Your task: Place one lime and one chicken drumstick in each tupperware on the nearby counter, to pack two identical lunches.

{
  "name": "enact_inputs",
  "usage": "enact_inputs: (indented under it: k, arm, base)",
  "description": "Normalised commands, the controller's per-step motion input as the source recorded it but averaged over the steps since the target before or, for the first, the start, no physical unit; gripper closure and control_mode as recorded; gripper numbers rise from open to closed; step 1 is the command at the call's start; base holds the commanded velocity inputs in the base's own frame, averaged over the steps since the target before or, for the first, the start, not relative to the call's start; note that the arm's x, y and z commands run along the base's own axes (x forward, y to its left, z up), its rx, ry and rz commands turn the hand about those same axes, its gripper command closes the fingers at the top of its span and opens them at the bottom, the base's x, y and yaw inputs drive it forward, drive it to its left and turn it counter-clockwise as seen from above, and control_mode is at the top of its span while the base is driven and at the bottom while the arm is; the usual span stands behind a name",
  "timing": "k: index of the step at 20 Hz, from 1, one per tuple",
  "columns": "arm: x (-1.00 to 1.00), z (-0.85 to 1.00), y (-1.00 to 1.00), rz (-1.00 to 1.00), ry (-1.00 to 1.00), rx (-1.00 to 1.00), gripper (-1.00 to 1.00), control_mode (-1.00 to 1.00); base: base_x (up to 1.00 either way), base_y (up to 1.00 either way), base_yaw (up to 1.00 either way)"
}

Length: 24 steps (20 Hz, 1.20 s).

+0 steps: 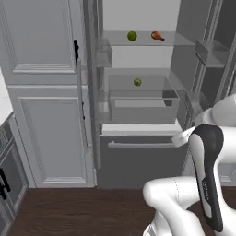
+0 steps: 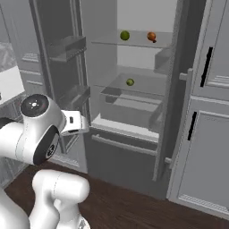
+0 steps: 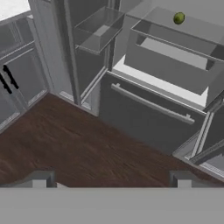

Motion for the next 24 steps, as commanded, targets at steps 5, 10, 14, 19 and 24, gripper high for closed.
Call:
enact_inputs:
  k: [5, 10, 14, 19, 24]
  arm:
    - [0.0, 0.0, 0.0, 0.0, 0.0, 0.0, -1.0, 1.0]
    - [0.0, 0.0, 0.0, 0.0, 0.0, 0.0, -1.0, 1.0]
    - [0.0, 0.0, 0.0, 0.0, 0.0, 0.0, -1.0, 1.0]
    - [0.0, 0.0, 0.0, 0.0, 0.0, 0.0, -1.0, 1.0]
    - [0.0, 0.0, 0.0, 0.0, 0.0, 0.0, -1.0, 1.0]
  base:
    - [0.18, 0.37, -0.48]
    - [0.38, 0.3, -0.16]
    - [0.75, 0.15, -0.06]
    - [0.94, 0.1, -0.02]
    - [0.91, 0.21, -0.03]
